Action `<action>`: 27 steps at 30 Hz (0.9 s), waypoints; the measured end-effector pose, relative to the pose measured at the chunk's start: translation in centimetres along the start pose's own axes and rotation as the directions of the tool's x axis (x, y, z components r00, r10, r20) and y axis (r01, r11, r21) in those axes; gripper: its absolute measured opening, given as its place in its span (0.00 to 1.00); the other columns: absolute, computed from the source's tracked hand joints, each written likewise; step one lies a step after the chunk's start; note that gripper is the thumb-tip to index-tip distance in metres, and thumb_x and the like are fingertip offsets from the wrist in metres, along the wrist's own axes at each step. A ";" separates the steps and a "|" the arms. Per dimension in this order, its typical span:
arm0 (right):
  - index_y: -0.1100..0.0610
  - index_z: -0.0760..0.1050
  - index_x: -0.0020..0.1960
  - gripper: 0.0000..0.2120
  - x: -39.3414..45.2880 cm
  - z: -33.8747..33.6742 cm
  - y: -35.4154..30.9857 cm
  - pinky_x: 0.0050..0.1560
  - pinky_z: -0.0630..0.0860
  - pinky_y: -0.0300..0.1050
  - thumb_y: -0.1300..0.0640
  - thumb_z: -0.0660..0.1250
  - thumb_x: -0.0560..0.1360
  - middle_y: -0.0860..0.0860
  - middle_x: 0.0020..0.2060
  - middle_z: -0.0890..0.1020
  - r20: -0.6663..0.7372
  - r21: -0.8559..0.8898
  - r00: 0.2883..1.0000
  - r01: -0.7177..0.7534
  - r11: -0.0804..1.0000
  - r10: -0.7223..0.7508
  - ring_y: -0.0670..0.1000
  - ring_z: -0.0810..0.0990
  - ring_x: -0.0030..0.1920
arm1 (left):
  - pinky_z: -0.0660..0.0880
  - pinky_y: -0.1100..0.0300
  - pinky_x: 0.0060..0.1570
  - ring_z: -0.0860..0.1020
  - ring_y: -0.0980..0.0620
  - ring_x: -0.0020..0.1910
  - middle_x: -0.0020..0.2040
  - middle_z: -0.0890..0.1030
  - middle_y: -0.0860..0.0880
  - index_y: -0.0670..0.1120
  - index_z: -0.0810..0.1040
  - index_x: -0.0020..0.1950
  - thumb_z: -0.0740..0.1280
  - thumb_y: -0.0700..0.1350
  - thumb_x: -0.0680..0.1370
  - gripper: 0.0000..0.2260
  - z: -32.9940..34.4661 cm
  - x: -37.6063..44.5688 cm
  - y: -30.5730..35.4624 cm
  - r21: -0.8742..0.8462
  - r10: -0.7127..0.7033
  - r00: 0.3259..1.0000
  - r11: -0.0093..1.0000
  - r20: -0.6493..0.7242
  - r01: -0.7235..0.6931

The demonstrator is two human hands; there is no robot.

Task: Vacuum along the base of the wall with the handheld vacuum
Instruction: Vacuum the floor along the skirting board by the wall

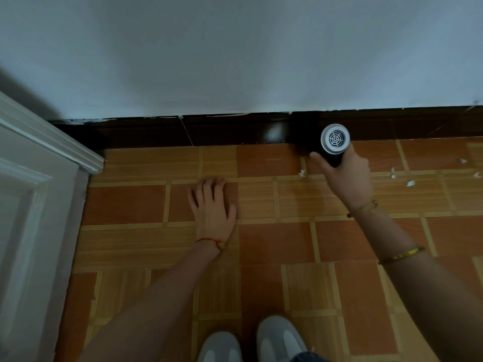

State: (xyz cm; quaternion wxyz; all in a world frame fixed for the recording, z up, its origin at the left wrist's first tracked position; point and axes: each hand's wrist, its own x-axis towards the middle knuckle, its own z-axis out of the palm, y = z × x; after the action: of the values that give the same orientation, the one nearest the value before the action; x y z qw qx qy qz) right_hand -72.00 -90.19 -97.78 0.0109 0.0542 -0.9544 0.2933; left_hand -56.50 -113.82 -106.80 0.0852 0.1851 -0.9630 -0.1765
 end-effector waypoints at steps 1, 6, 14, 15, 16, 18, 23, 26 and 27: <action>0.57 0.68 0.68 0.35 -0.1 -0.3 0.2 0.45 0.81 0.54 0.35 0.66 0.71 0.56 0.52 0.83 -0.014 0.001 1.000 -0.014 1.000 0.014 0.59 0.83 0.50 | 0.53 0.35 0.73 0.65 0.42 0.71 0.69 0.70 0.43 0.46 0.70 0.70 0.60 0.50 0.76 0.22 0.3 0.0 0.6 -0.002 0.032 0.999 0.999 0.014 -0.032; 0.57 0.70 0.64 0.33 -0.2 -1.6 1.3 0.40 0.80 0.47 0.33 0.65 0.71 0.53 0.43 0.84 0.083 0.051 0.996 -0.047 0.998 0.043 0.54 0.83 0.38 | 0.52 0.34 0.73 0.61 0.44 0.73 0.72 0.68 0.45 0.49 0.68 0.73 0.60 0.49 0.78 0.22 1.6 0.3 3.7 -0.049 0.092 0.993 0.995 0.068 -0.089; 0.57 0.72 0.56 0.20 -1.6 -3.5 1.6 0.28 0.76 0.41 0.42 0.68 0.74 0.50 0.33 0.81 0.272 0.131 0.961 -0.091 0.987 0.053 0.49 0.79 0.25 | 0.47 0.31 0.73 0.59 0.44 0.75 0.75 0.65 0.46 0.49 0.65 0.75 0.56 0.50 0.79 0.23 2.2 0.1 4.1 0.038 0.098 0.990 0.994 0.102 -0.102; 0.57 0.73 0.55 0.19 -1.8 -3.7 1.6 0.26 0.75 0.39 0.43 0.67 0.74 0.51 0.31 0.81 0.301 0.137 0.952 -0.091 0.986 0.046 0.48 0.79 0.24 | 0.47 0.31 0.73 0.59 0.44 0.75 0.75 0.65 0.46 0.49 0.65 0.75 0.56 0.50 0.79 0.23 2.2 0.0 4.2 0.043 0.096 0.990 0.994 0.103 -0.101; 0.57 0.73 0.55 0.19 -1.9 -3.7 1.6 0.26 0.74 0.38 0.42 0.67 0.74 0.50 0.31 0.81 0.302 0.134 0.953 -0.079 0.988 0.035 0.47 0.78 0.23 | 0.47 0.31 0.73 0.59 0.44 0.75 0.75 0.65 0.46 0.49 0.65 0.75 0.56 0.51 0.79 0.23 2.2 0.0 4.2 0.046 0.096 0.990 0.994 0.103 -0.101; 0.56 0.73 0.58 0.21 -2.1 -3.5 1.6 0.29 0.71 0.35 0.42 0.68 0.74 0.46 0.35 0.80 0.243 0.111 0.970 -0.037 0.993 0.009 0.43 0.76 0.26 | 0.47 0.31 0.73 0.59 0.44 0.76 0.75 0.65 0.46 0.50 0.65 0.75 0.56 0.51 0.79 0.23 2.2 0.1 4.2 0.046 0.094 0.990 0.994 0.109 -0.100; 0.54 0.72 0.60 0.24 -2.8 -2.9 1.4 0.30 0.71 0.34 0.40 0.67 0.73 0.43 0.34 0.78 0.311 0.145 0.950 -0.038 0.989 -0.009 0.44 0.76 0.26 | 0.48 0.31 0.72 0.59 0.44 0.76 0.75 0.65 0.46 0.49 0.65 0.75 0.56 0.51 0.79 0.23 2.3 0.0 4.1 0.052 0.095 0.989 0.993 0.114 -0.102; 0.56 0.70 0.66 0.28 -3.0 -2.1 0.9 0.35 0.67 0.29 0.40 0.68 0.73 0.43 0.42 0.79 0.207 0.116 0.978 0.011 0.993 -0.035 0.41 0.76 0.34 | 0.48 0.31 0.72 0.59 0.44 0.76 0.75 0.65 0.46 0.49 0.66 0.75 0.56 0.51 0.79 0.24 2.3 0.0 4.2 0.044 0.100 0.990 0.993 0.104 -0.105; 0.57 0.70 0.67 0.30 -2.9 -1.9 0.7 0.38 0.69 0.30 0.40 0.69 0.72 0.45 0.46 0.81 0.164 0.112 0.986 0.008 0.994 -0.026 0.44 0.79 0.39 | 0.48 0.31 0.72 0.59 0.44 0.75 0.75 0.65 0.46 0.49 0.65 0.75 0.56 0.51 0.79 0.24 2.2 0.0 4.2 0.043 0.099 0.990 0.994 0.102 -0.104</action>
State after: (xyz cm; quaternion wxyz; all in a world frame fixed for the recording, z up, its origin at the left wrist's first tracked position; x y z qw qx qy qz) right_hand -69.20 -88.27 -96.77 -0.0687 0.0870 -0.9338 0.3401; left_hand -58.37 -109.48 -107.32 0.0416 0.1286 -0.9782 -0.1577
